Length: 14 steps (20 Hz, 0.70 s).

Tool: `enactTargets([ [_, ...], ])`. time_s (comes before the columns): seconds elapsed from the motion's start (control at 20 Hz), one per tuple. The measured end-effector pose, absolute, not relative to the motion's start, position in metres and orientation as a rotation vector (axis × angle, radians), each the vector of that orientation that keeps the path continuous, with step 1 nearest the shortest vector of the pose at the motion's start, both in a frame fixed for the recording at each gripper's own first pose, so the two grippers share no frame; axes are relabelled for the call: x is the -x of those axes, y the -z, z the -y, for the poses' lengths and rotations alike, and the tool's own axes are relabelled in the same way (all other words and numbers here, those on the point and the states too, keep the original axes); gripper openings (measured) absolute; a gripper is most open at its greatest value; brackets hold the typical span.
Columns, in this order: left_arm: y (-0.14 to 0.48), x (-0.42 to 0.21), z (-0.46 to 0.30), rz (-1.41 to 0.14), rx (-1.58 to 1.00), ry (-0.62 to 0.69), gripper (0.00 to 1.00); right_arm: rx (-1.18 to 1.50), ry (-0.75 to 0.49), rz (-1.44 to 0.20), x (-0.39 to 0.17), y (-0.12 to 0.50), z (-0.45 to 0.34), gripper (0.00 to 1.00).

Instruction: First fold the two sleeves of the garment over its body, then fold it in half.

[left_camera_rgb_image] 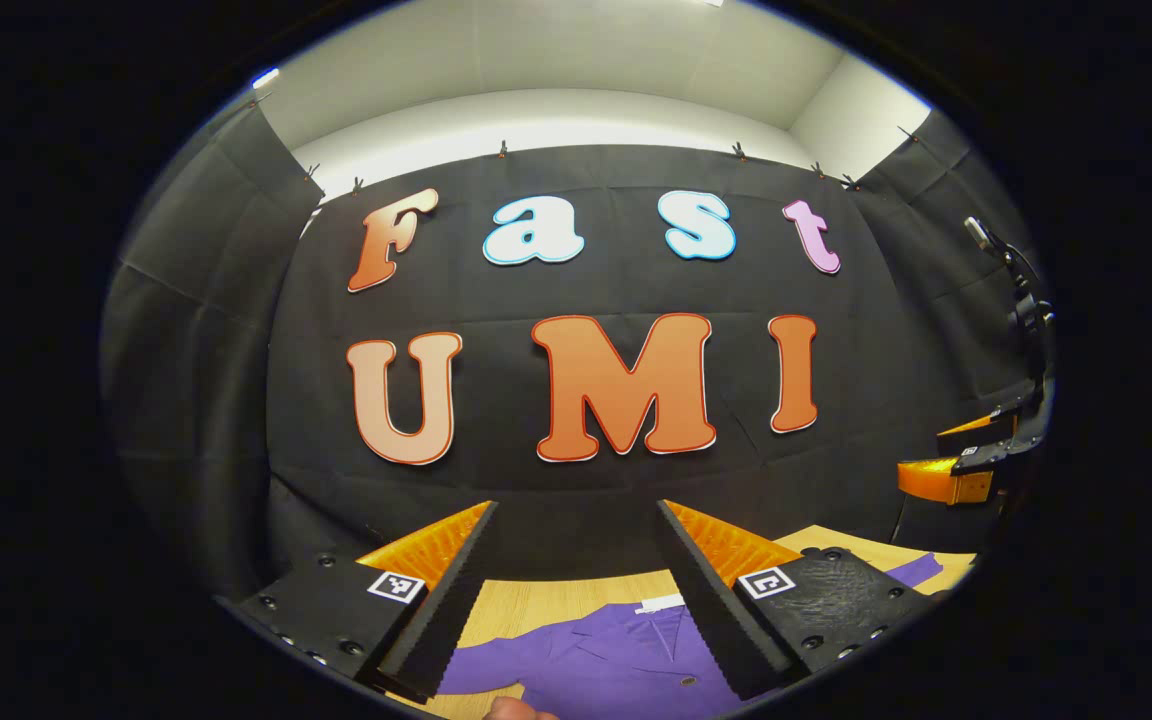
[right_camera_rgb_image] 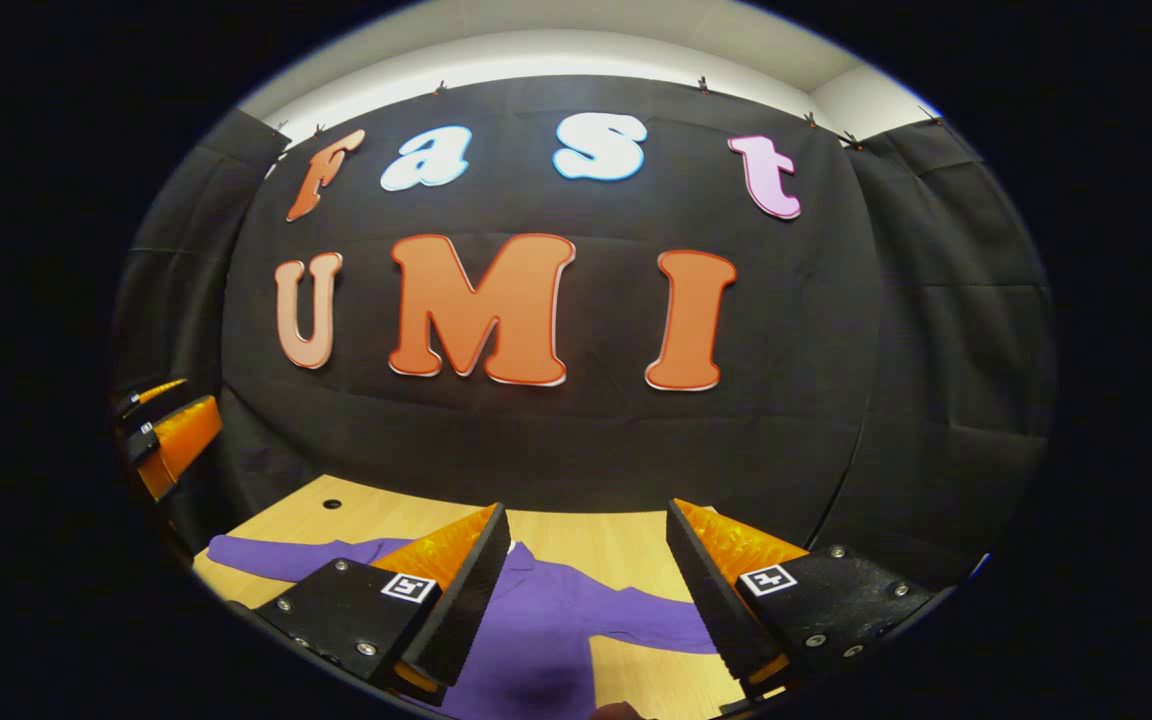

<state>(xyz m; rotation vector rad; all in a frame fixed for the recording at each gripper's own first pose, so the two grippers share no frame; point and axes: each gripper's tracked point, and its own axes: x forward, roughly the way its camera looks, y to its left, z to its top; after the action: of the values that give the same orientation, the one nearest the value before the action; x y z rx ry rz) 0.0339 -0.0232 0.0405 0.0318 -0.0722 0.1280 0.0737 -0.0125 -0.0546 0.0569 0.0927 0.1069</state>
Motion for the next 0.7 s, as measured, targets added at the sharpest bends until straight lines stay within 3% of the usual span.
enactTargets([
  [0.3,-0.041,-0.041,0.038,0.068,-0.050,-0.162,0.98,-0.056,0.005,-0.188,-0.098,0.108,0.080,0.94],
  [0.5,-0.036,-0.040,0.046,0.047,-0.074,-0.184,0.98,-0.010,0.082,-0.340,-0.113,0.165,0.121,0.95],
  [0.7,-0.034,-0.036,0.049,0.028,-0.106,-0.215,1.00,0.005,0.091,-0.454,-0.132,0.208,0.143,0.95],
])
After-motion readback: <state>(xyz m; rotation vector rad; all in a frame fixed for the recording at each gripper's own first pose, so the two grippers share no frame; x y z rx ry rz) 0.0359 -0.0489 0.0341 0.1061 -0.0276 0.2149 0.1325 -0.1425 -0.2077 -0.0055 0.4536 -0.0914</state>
